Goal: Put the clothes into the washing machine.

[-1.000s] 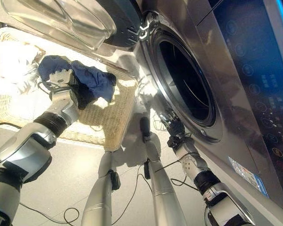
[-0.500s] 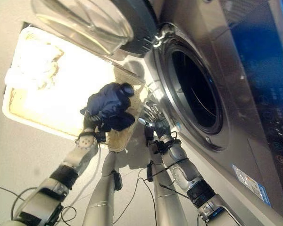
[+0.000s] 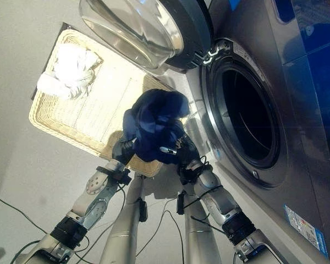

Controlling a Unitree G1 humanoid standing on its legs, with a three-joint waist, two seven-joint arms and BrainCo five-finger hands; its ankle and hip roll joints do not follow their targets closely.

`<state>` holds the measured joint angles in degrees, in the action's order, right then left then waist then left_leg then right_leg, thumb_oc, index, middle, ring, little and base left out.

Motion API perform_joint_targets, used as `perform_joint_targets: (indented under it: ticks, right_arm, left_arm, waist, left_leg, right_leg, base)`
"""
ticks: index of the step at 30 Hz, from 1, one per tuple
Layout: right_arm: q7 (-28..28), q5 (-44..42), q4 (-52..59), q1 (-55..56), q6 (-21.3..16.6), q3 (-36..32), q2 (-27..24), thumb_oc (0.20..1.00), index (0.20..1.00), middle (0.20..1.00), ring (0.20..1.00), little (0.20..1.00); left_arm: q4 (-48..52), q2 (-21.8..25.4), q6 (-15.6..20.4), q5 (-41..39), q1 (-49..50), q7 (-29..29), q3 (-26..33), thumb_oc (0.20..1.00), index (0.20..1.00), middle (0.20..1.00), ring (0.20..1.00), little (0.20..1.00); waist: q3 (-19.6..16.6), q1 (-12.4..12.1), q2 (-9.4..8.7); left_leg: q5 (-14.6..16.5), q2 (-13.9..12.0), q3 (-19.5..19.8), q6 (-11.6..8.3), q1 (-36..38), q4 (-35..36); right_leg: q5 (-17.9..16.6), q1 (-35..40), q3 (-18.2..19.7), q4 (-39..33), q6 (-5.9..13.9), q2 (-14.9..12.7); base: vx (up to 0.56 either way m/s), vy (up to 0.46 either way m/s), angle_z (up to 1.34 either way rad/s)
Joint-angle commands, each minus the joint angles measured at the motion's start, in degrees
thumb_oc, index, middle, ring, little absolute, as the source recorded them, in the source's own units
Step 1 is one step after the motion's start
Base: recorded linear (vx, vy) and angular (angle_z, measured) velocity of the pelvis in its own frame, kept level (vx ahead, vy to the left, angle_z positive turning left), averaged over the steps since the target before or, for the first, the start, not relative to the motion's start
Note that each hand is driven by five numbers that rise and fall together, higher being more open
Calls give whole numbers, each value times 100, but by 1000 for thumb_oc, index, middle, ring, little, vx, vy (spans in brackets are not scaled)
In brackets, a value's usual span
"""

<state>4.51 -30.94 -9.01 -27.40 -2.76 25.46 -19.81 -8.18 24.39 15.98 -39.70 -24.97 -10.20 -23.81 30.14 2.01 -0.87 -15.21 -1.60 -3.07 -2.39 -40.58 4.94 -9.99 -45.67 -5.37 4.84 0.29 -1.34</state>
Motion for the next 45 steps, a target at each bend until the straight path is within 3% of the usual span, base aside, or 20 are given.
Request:
perform_joint_targets:
  ticks: [1,14,15,16,20,21,22,25,26,28,29,33,36,40,41,43,45]
  right_arm:
    - [-354,16,600,-35,67,186,-201,1000,1000,1000,1000,1000]
    - [-820,-614,691,-343,79,722,-456,1000,1000,1000,1000,1000]
    - [-861,-819,647,-350,28,756,-481,288,288,288,288,288]
    - [-887,-1005,623,-344,11,767,-490,200,200,200,200,200]
    - [-886,-1383,524,-320,-95,835,-414,200,200,200,200,200]
    - [-876,-1397,473,-331,-150,847,-409,200,200,200,200,200]
    - [-869,-1406,444,-324,-192,860,-394,200,200,200,200,200]
    - [-790,-1632,406,-280,-269,853,-355,200,200,200,200,200]
    - [-713,-2050,313,-193,-408,781,-288,200,200,200,200,200]
    - [-760,-2369,134,-89,-496,660,-199,200,200,200,200,200]
    - [-685,-2741,-55,7,-607,538,-80,200,200,200,200,200]
    - [-611,-3211,-321,148,-638,242,92,200,200,200,200,200]
    - [-603,-3542,-370,248,-617,55,124,200,200,200,200,200]
    - [-674,-4457,-478,283,-634,-190,142,200,200,200,200,200]
    - [-721,-5147,-522,303,-729,-389,212,200,200,200,200,200]
    - [-665,-5751,-542,322,-921,-626,276,200,200,200,200,200]
    - [-609,-6575,-465,332,-1336,-1072,249,200,200,200,200,200]
  left_arm:
    - [583,114,-274,8,-57,-602,-331,200,200,200,200,200]
    - [708,521,-1094,80,-320,-976,-941,200,200,200,200,200]
    - [719,545,-1190,69,-342,-1017,-1005,200,200,200,200,200]
    - [737,552,-1253,52,-348,-1021,-1048,200,200,200,200,200]
    - [672,542,-1409,194,-367,-775,-1209,200,200,200,200,200]
    - [641,534,-1462,239,-377,-546,-1232,498,498,498,498,498]
    - [612,538,-1473,287,-380,-323,-1239,1000,1000,1000,1000,1000]
    - [494,546,-1427,546,-377,415,-1245,1000,1000,1000,1000,1000]
    - [387,542,-1301,836,-316,1169,-1181,1000,1000,1000,1000,1000]
    - [218,517,-1259,1070,-207,1831,-1048,1000,1000,1000,1000,1000]
    - [6,455,-1340,1734,-128,2808,-910,1000,1000,1000,1000,1000]
    - [-358,595,-1830,2711,-14,4317,-500,1000,1000,1000,1000,1000]
    - [-430,621,-2153,2995,217,4889,-145,1000,1000,1000,1000,1000]
    - [-525,621,-2116,2937,344,5164,68,1000,1000,1000,1000,1000]
    - [-592,619,-2098,2778,374,5239,187,1000,1000,1000,1000,1000]
    - [-671,580,-2008,2562,412,5251,317,1000,1000,1000,1000,1000]
    - [-744,565,-1933,2381,501,5215,542,1000,1000,1000,1000,1000]
  waist:
    - [-34,-8,81]
    - [-34,-22,96]
    - [-34,-19,94]
    - [-34,-15,92]
    - [-34,-4,84]
    - [-34,-4,85]
    - [-34,-1,89]
    - [-34,-5,90]
    - [-34,-21,90]
    - [-34,-43,95]
    - [-34,-64,99]
    - [-34,-122,110]
    - [-34,-163,133]
    - [-34,-183,156]
    - [-34,-184,163]
    - [-34,-176,172]
    - [-34,-159,185]
  left_leg:
    - [106,305,-63,-115,6,6]
    - [74,298,-121,-109,41,6]
    - [72,293,-132,-111,43,6]
    - [75,291,-137,-112,48,6]
    - [68,282,-156,-124,42,6]
    - [65,283,-157,-123,32,6]
    - [62,281,-159,-126,21,6]
    - [48,277,-150,-127,17,6]
    - [42,282,-134,-125,23,6]
    - [45,285,-117,-125,32,6]
    - [46,289,-100,-128,36,6]
    - [67,285,-73,-125,53,6]
    - [66,282,-65,-131,74,6]
    - [79,280,-54,-134,104,6]
    - [98,273,-63,-137,132,6]
    - [111,267,-84,-140,146,6]
    - [140,251,-124,-154,191,6]
  right_leg:
    - [-604,289,-22,-615,520,-17]
    - [-662,336,-61,-680,538,-53]
    - [-671,342,-60,-693,536,-56]
    - [-676,350,-56,-706,539,-59]
    - [-693,342,-53,-722,538,-54]
    - [-692,333,-55,-722,535,-48]
    - [-691,320,-50,-719,531,-42]
    - [-678,315,-50,-701,522,-29]
    - [-665,329,-63,-698,514,-24]
    - [-643,350,-76,-702,508,-19]
    - [-621,360,-100,-696,506,-15]
    - [-586,409,-149,-728,499,-33]
    - [-578,433,-183,-740,486,-48]
    - [-569,447,-178,-729,483,-47]
    - [-555,469,-164,-726,485,-41]
    - [-545,478,-150,-717,490,-30]
    - [-541,517,-131,-719,512,-29]
  base:
    - [0,0,0]
    - [0,0,0]
    - [0,0,0]
    - [0,0,0]
    - [0,0,0]
    - [0,0,0]
    - [0,0,0]
    - [-1,-11,0]
    - [0,-30,0]
    - [1,-33,0]
    - [-1,-35,-1]
    - [2,-35,-2]
    - [10,-48,-3]
    - [8,-19,0]
    - [17,-36,2]
    - [7,-16,1]
    - [25,-32,2]
